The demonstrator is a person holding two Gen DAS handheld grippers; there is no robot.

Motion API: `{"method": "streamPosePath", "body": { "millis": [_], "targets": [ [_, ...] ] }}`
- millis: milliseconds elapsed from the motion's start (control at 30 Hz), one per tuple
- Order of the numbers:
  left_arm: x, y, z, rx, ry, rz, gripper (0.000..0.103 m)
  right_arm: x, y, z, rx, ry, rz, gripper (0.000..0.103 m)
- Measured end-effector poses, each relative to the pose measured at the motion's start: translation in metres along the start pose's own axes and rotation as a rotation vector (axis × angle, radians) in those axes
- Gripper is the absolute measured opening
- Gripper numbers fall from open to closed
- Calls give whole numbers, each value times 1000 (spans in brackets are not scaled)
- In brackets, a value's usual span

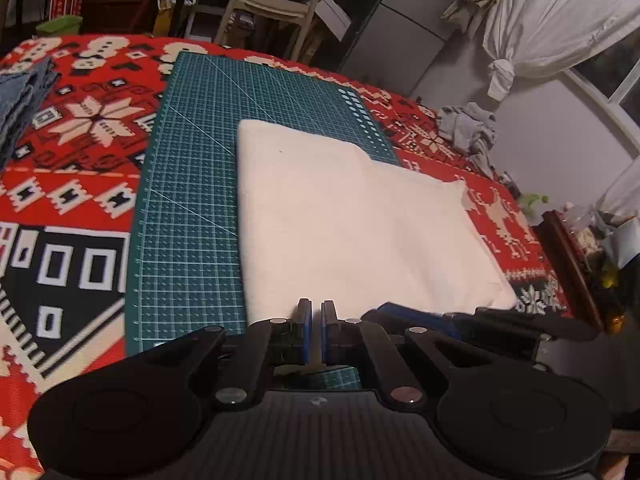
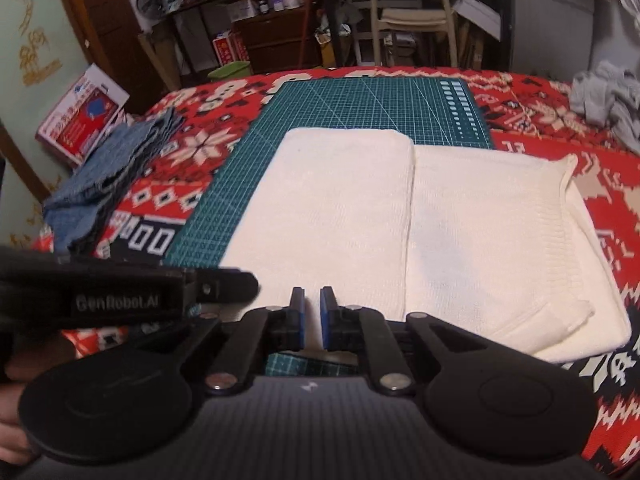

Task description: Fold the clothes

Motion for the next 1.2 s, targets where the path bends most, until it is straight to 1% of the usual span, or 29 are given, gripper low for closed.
{"method": "streamPosePath", "body": {
  "millis": [33,100,133,200,367,467,600,733,833,900,1000,1133,1200],
  "targets": [
    [2,0,1,-6,7,21,3,2,1,2,-2,3,5,10],
    [6,-3,4,-21,-1,38,3,12,3,7,-6,-8,16,7],
    [9,-4,6,-26,-13,38,3,17,4,9,-7,-16,19,4],
    [14,-7,10,-36,-38,36,3,25,7,11,-12,-32,23,4],
    [20,-7,15,-56,-69,39,3,31,18,13,-14,-41,27,5],
    [21,0,17,-50,-74,44,3,28,26,12,1,-22,30,9],
    [22,7,14,-34,-64,48,3,29,34,8,23,-26,32,10],
    [17,0,10,-39,-57,25,3,37,27,6,13,-41,53,10],
    [13,-2,13,-54,-44,33,3,43,16,12,-19,-58,56,9],
    [12,-4,18,-71,-43,33,3,45,16,18,-22,-72,48,9],
    [15,-2,20,-74,-47,39,3,44,21,23,-28,-64,50,9],
    [23,2,20,-63,-73,43,3,44,34,25,-10,-46,74,10],
    [27,2,21,-62,-82,51,3,51,41,25,2,-59,93,10]
  ]
}}
Point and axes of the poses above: each gripper's, at about its wrist camera, not at the fingertips, and y roughly against the way its jaws point, x to its right, z to its underside, the point moved 5 cm from there along -y, roughly the way its jaws point, and after that the axes turned 3 degrees about z, right-handed, at the moved point
